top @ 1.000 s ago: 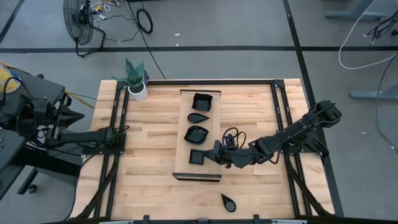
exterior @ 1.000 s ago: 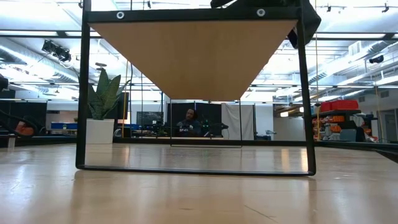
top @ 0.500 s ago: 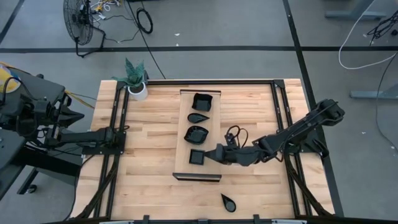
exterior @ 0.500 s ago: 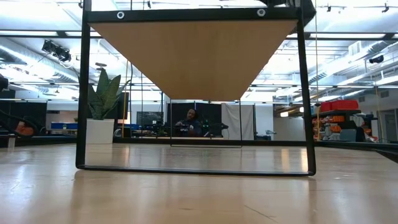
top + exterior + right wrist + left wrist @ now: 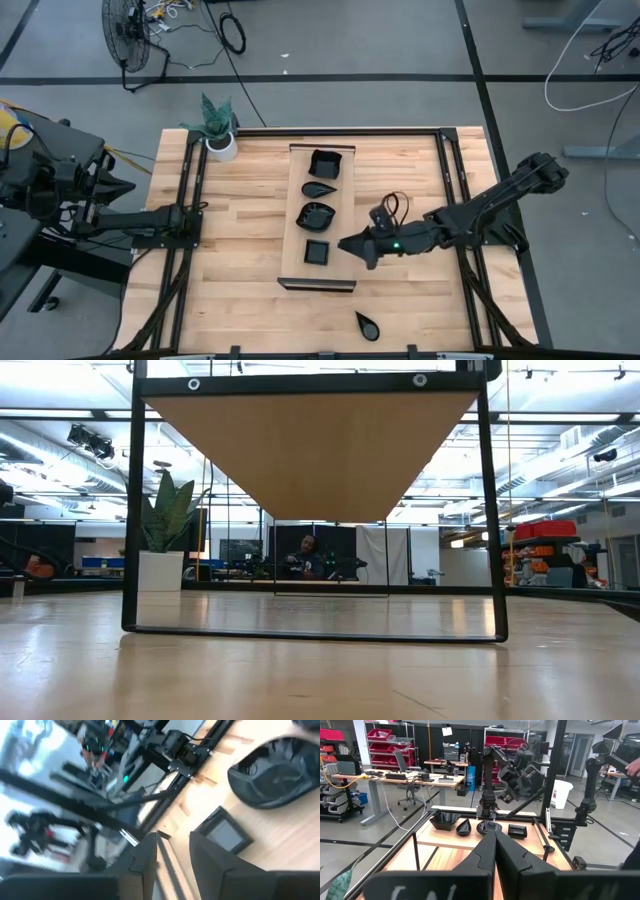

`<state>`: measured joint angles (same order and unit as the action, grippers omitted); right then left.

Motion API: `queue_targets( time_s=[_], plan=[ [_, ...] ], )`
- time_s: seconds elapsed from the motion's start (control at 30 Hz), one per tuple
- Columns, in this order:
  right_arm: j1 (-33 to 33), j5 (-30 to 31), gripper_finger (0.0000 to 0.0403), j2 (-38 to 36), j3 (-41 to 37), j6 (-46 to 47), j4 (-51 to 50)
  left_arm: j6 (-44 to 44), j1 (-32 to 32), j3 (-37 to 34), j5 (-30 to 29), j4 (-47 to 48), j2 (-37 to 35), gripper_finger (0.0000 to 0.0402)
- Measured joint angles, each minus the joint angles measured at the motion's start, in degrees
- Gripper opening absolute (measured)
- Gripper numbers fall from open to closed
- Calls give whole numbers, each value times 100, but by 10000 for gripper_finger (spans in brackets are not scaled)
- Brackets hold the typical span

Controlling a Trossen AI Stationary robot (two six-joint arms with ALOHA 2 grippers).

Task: Pick & Place Mini shaped plates
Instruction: Stack the drop shaped plate on top of the drop shaped plate

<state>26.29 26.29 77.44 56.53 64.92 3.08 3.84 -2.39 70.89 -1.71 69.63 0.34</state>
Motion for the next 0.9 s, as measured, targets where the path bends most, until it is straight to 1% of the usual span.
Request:
queue_targets(
  time_s=[0.2, 0.33, 0.4, 0.47, 0.73, 0.83, 0.9],
  plan=[
    [82, -327, 118, -443, 0, -1302, -706, -4, 0, 0, 1, -2, 2, 14],
    [231, -625, 118, -638, 0, -2325, -1079, -4, 0, 0, -1, -1, 1, 14],
    [345, -734, 118, -705, 0, -2684, -1238, -2, 0, 0, 0, -2, 0, 14],
    [483, -791, 118, -722, 0, -2876, -1360, -4, 0, -2, 1, 2, 2, 14],
    [1151, -792, 118, -578, 0, -3062, -1475, -2, 0, -2, -1, 0, 0, 14],
    [1429, -861, 118, -459, 0, -3584, -1474, -4, 0, -2, 1, 0, 2, 14],
    [1593, -1124, 118, -351, 0, -4139, -1470, 0, 0, -1, -1, 0, 0, 14]
  ],
)
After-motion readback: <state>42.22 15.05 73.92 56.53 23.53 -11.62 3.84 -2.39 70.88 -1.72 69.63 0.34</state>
